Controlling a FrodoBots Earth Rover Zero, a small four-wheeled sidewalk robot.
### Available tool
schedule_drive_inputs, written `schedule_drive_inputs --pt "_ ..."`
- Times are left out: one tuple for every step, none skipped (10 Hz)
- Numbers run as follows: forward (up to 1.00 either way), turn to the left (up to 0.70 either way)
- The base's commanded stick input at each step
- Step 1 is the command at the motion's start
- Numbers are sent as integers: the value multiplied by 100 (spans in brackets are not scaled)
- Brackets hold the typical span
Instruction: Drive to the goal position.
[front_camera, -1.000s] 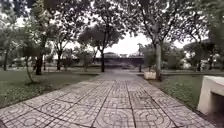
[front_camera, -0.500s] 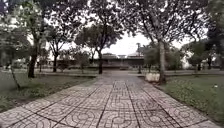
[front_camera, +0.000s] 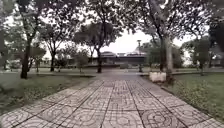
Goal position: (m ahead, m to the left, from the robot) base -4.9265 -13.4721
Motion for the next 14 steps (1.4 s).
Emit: schedule_drive_inputs --pt "100 0" --pt "100 0" --pt "100 0" --pt "100 0" --pt "100 0" --pt "100 0" --pt "100 0" --pt "100 0" --pt "100 0" --pt "100 0" --pt "100 0" --pt "100 0" --pt "100 0" --pt "100 0"
